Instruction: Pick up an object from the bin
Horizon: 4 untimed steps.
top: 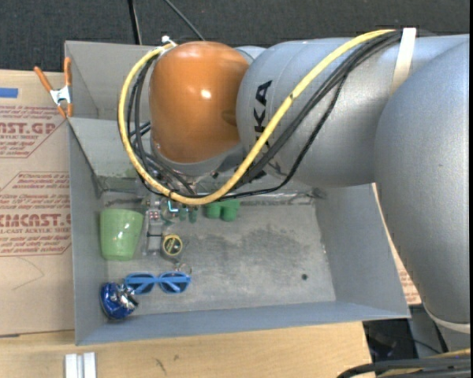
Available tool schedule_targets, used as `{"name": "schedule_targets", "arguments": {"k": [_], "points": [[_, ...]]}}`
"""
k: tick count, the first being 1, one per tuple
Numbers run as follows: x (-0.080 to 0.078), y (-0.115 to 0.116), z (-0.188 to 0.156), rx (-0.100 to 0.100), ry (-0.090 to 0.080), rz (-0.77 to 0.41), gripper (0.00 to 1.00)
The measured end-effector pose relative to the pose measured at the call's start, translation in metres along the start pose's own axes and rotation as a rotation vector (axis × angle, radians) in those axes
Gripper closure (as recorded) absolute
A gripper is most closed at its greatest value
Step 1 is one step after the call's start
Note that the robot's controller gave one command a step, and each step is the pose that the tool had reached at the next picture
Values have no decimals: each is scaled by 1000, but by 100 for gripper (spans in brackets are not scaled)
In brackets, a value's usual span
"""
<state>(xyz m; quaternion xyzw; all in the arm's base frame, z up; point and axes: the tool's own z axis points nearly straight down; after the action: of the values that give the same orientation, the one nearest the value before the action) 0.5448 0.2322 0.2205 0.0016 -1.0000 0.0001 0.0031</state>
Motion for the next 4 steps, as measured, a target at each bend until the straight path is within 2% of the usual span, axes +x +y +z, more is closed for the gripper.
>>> {"name": "schedule_targets", "arguments": {"k": [1,2,3,4], "points": [[60,-3,132,1,-4,-539,0],[13,-79,152,4,-8,-505,0],[60,-29,149,0,-20,-624,0],[63,-31,151,0,-8,-619,100]]}}
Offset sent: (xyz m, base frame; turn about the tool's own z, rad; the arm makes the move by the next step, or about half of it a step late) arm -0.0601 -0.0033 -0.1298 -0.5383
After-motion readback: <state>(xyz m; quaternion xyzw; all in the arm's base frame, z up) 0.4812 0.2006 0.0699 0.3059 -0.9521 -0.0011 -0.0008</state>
